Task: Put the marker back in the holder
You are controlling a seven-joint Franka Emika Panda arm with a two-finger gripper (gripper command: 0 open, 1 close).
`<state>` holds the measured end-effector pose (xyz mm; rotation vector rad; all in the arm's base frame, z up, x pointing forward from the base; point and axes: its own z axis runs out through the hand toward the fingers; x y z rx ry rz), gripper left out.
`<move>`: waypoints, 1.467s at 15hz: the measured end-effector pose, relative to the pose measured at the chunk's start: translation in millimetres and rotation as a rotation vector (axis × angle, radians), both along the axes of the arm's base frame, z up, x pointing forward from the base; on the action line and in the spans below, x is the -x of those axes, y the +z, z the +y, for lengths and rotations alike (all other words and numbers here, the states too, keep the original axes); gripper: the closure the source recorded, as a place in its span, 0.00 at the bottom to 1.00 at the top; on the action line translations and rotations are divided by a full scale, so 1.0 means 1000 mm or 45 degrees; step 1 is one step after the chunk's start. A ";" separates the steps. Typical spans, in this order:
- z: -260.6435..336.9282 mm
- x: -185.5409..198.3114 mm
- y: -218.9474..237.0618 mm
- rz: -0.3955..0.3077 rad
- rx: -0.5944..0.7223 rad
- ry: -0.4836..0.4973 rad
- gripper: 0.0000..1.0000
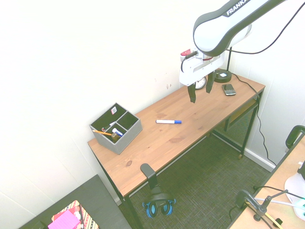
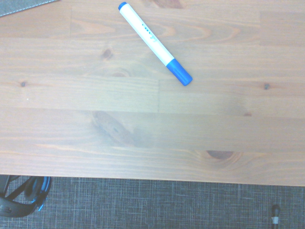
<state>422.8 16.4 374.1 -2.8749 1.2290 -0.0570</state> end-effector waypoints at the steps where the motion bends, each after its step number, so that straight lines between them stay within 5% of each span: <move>1: 0.000 0.000 0.000 0.000 0.000 -0.002 0.00; 3: 0.001 -0.002 0.001 -0.014 0.008 0.008 0.00; 10: 0.024 -0.073 -0.046 -0.009 0.058 0.430 0.00; 21: 0.069 -0.186 -0.175 0.045 0.103 0.620 0.00; 22: 0.073 -0.191 -0.183 0.050 0.105 0.634 1.00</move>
